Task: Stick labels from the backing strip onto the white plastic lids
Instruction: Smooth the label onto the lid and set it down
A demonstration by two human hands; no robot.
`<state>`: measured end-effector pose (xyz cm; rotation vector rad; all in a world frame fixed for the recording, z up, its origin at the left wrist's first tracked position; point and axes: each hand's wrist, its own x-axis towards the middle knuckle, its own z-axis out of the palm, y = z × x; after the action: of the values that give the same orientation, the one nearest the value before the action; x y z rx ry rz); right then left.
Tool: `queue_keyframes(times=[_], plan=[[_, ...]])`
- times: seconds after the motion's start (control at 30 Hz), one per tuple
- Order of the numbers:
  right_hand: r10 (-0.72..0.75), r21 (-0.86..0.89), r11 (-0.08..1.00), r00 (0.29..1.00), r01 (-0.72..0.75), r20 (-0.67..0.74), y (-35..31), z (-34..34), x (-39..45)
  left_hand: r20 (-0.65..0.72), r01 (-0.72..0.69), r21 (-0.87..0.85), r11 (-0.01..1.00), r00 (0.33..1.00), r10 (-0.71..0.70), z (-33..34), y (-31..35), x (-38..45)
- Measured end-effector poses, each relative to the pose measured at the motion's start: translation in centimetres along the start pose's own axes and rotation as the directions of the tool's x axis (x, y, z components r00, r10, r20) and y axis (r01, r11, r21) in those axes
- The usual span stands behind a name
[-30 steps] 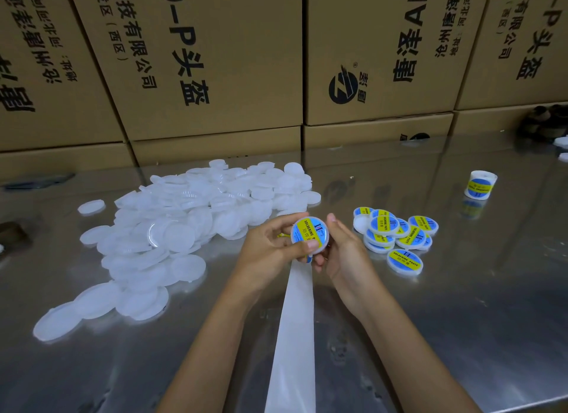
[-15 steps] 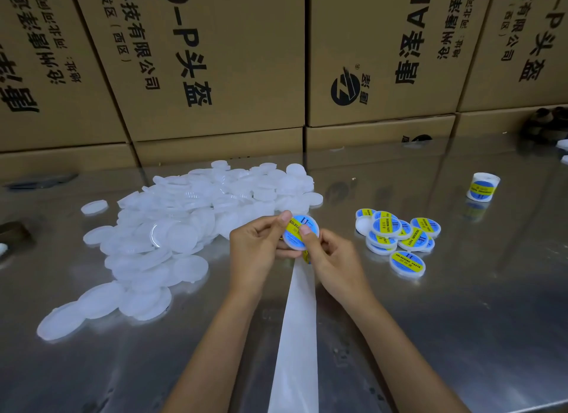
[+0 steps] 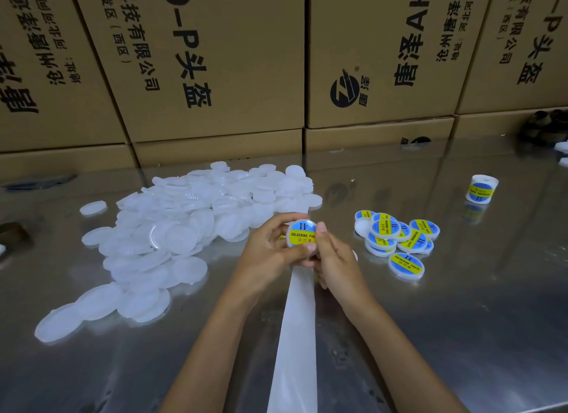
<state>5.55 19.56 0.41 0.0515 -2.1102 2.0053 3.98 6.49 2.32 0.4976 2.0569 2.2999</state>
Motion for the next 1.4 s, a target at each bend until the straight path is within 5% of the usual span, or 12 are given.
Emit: queue_keyframes(times=[0.33,0.57,1.07,1.4], plan=[[-0.091,-0.054,0.993,0.982,0.101,0.165,0.0,0.4,-0.1,-0.285,0.003,0.077,0.997,0.958,0.019,-0.6,-0.2,0.3],[-0.105,-0.127,0.983,0.977,0.130,0.184,0.2,0.2,-0.1,-0.346,-0.014,0.102,0.995,0.937,0.049,-0.3,-0.4,0.3],[0.061,0.074,0.995,0.998,-0.061,-0.003,-0.2,0.0,-0.1,-0.008,0.073,-0.054,0.996,0.997,-0.073,-0.7,-0.3,0.4],[0.149,0.185,0.970,0.988,-0.156,0.050,0.2,0.0,0.2,0.026,-0.015,0.111,0.994,1.000,0.012,-0.9,-1.0,0.6]])
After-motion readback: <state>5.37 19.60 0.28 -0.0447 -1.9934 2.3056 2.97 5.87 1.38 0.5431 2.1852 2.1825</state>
